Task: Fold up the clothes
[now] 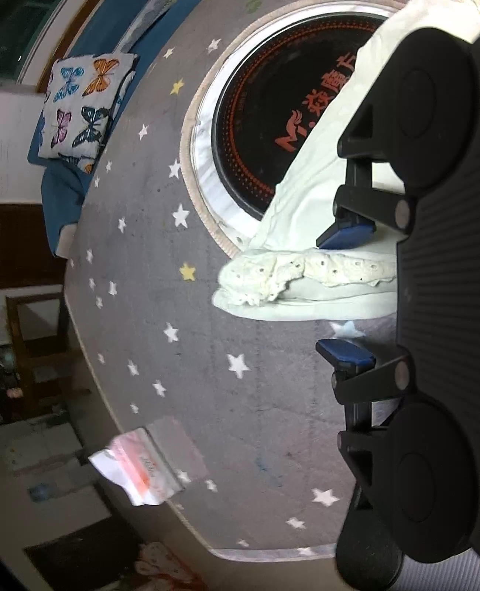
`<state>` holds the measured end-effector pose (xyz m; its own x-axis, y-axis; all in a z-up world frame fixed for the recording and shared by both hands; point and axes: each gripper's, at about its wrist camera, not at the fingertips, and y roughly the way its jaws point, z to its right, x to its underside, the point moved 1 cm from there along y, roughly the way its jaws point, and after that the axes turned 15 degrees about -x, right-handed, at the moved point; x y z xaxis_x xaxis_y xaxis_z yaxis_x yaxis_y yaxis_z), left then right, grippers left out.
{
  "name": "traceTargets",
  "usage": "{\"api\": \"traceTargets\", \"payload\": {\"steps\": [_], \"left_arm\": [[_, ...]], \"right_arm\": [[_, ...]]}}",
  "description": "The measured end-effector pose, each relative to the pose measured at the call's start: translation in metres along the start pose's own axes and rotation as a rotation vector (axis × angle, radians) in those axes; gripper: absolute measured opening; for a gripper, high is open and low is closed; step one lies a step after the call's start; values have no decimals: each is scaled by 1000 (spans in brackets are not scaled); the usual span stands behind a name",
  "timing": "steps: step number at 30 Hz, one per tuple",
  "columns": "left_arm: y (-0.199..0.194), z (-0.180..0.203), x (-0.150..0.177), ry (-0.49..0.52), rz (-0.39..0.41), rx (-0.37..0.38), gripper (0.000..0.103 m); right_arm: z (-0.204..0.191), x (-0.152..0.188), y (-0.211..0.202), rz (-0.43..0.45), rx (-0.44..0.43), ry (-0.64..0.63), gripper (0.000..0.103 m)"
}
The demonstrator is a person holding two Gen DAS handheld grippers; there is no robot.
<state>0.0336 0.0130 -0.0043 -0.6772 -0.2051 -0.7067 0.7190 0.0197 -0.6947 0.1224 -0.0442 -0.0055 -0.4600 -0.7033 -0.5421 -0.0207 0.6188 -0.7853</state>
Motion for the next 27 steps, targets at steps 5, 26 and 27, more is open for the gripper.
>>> {"api": "traceTargets", "payload": {"steps": [5, 26, 27], "left_arm": [[-7, -2, 0, 20, 5, 29, 41], [-38, 11, -17, 67, 128, 165, 103], [-36, 15, -17, 71, 125, 164, 103]], "right_arm": [[3, 5, -4, 41, 16, 15, 19], [95, 103, -144, 401, -41, 416, 10], [100, 110, -149, 409, -35, 431, 10]]}}
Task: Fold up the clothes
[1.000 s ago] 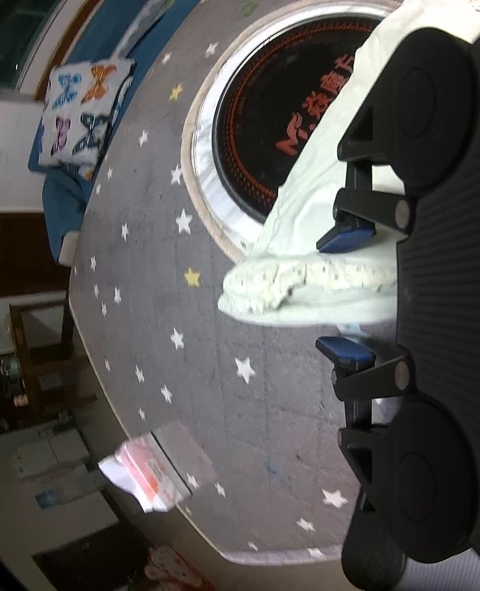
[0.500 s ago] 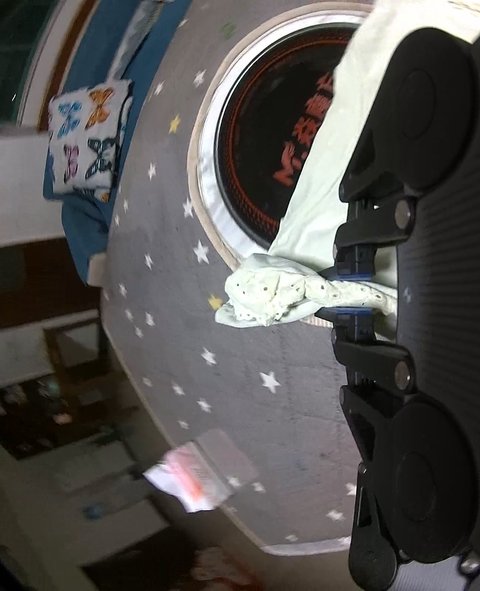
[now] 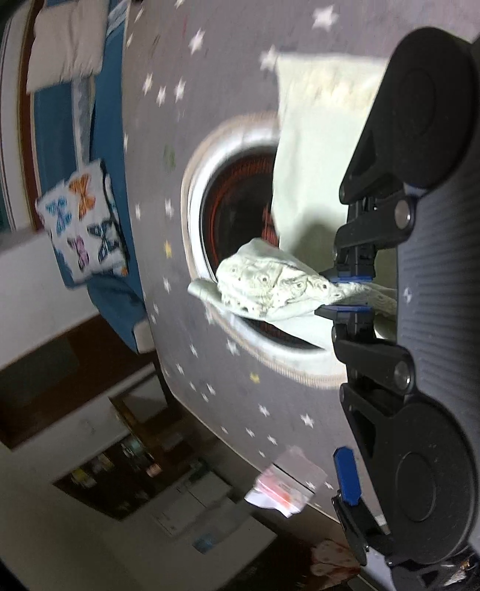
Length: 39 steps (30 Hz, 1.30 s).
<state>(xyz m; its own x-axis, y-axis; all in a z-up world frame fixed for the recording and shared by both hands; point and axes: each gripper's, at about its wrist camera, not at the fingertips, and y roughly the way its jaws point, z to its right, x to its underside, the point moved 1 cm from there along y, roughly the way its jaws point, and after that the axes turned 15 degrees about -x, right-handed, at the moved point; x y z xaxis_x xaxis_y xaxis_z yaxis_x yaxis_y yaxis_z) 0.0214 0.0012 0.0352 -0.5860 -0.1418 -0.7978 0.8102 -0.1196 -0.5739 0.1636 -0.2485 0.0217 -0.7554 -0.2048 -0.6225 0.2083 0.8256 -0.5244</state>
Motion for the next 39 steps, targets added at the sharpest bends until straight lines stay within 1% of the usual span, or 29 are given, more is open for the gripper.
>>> {"api": "traceTargets", "payload": {"steps": [6, 11, 13, 16, 19, 23, 25, 26, 27, 28, 32, 35, 36, 39], "left_arm": [[19, 21, -1, 29, -44, -17, 103], [32, 33, -1, 50, -68, -25, 103], [36, 38, -1, 56, -76, -30, 103], [42, 43, -2, 66, -89, -38, 103], [49, 48, -2, 79, -100, -42, 103], [56, 56, 0, 105, -108, -49, 103], [59, 60, 1, 115, -113, -50, 103], [60, 61, 1, 122, -115, -53, 103], [61, 62, 2, 130, -116, -55, 103], [62, 64, 3, 139, -117, -57, 103], [62, 70, 5, 177, -113, -50, 103], [63, 76, 8, 208, -108, -47, 103], [63, 79, 9, 221, -104, -46, 103], [62, 88, 14, 272, -89, -41, 102]], "right_arm": [[39, 9, -28, 39, 7, 71, 10], [59, 9, -48, 80, -29, 102, 10], [63, 8, -55, 101, -30, 104, 10], [74, 9, -63, 125, -23, 124, 10], [87, 12, -66, 128, -29, 156, 10], [101, 19, -67, 138, -4, 184, 10], [107, 21, -70, 147, 7, 186, 12], [107, 22, -71, 147, 19, 179, 13], [107, 23, -72, 147, 37, 168, 19], [106, 24, -74, 147, 55, 156, 20], [101, 29, -83, 156, 118, 114, 20], [83, 32, -95, 175, 169, 36, 20], [75, 34, -99, 177, 167, 11, 20], [53, 44, -102, 146, 114, -51, 20]]}}
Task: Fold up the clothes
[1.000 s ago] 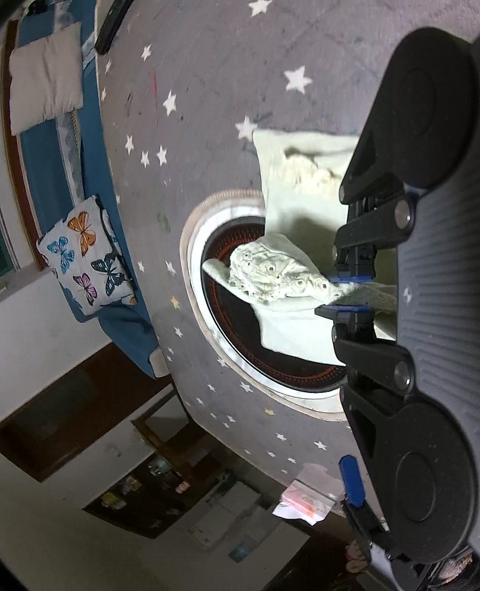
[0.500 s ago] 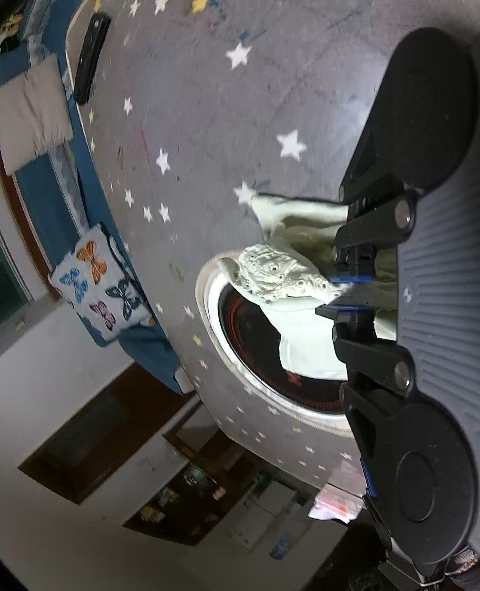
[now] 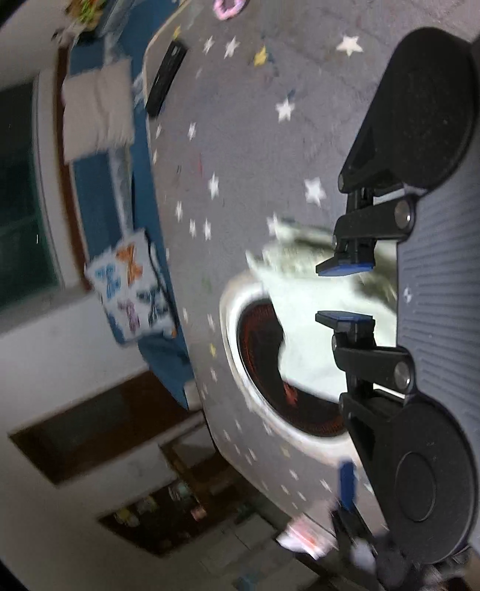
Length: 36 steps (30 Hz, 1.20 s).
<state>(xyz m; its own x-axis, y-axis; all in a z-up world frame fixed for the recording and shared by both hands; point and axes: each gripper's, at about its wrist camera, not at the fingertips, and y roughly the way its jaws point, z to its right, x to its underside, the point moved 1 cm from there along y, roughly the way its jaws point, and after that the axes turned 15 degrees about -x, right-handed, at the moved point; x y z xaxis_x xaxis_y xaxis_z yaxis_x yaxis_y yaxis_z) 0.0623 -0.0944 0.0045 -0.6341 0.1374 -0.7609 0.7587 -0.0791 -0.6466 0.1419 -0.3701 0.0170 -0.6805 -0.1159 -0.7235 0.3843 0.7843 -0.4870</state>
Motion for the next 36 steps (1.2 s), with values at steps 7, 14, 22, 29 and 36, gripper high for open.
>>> {"api": "traceTargets", "payload": {"steps": [7, 14, 22, 29, 36], "left_arm": [[3, 15, 13, 127, 4, -21, 96], [0, 5, 30, 181, -22, -94, 88], [-22, 3, 23, 169, 43, -116, 82], [-28, 10, 8, 165, 82, -55, 62], [-21, 29, 29, 321, 55, 26, 59]], "right_arm": [[-23, 35, 3, -121, -47, -57, 20], [0, 51, -1, -142, 16, 11, 20], [-12, 37, -12, -66, 3, -49, 20], [-15, 42, 19, -142, -9, -66, 20], [-15, 34, 12, -121, -6, -58, 21]]}}
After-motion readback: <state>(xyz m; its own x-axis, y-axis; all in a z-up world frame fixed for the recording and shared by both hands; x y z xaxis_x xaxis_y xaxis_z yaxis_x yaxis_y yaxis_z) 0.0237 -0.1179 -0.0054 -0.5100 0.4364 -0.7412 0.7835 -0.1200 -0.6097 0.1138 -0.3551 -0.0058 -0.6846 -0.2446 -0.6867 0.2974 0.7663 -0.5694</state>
